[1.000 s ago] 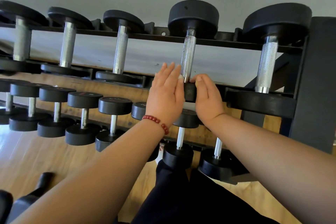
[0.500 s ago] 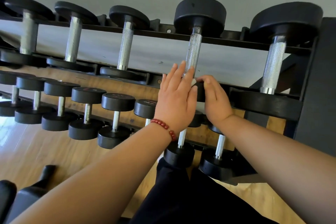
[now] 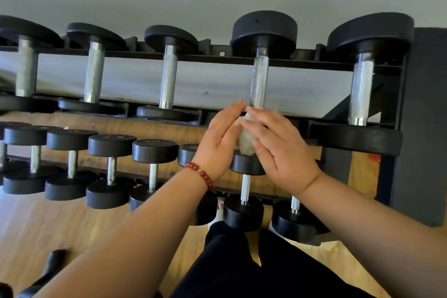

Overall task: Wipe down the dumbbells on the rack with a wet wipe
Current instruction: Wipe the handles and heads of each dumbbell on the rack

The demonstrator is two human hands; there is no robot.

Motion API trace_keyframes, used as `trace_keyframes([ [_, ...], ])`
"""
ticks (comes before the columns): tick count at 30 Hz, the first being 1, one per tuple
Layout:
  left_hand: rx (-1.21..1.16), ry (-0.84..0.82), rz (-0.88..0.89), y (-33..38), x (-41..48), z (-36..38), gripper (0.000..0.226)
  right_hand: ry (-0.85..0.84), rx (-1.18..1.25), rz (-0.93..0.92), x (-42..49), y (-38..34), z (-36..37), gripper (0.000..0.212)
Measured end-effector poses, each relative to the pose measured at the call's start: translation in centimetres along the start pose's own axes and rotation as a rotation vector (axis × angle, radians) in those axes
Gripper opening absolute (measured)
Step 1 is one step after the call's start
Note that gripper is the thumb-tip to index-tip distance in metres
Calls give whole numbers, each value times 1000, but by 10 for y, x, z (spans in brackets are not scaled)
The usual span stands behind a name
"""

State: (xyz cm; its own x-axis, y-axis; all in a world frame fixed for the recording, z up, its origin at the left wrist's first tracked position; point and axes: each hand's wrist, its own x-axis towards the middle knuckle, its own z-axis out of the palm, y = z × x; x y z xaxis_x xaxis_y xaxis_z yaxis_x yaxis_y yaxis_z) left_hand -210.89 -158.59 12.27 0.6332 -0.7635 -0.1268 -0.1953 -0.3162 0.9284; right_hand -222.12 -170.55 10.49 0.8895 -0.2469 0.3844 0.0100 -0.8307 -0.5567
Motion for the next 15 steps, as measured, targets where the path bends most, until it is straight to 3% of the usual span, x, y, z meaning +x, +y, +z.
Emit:
trace_keyframes([
  [7,31,-121,-8,-20,16,-17,33,114,-233,79,-1,-9,14,47],
  [11,57,-166,64,-25,21,-20,31,134,-273,76,4,-20,16,28],
  [15,33,-221,37,-27,28,-27,30,202,-291,164,-1,-31,21,40],
])
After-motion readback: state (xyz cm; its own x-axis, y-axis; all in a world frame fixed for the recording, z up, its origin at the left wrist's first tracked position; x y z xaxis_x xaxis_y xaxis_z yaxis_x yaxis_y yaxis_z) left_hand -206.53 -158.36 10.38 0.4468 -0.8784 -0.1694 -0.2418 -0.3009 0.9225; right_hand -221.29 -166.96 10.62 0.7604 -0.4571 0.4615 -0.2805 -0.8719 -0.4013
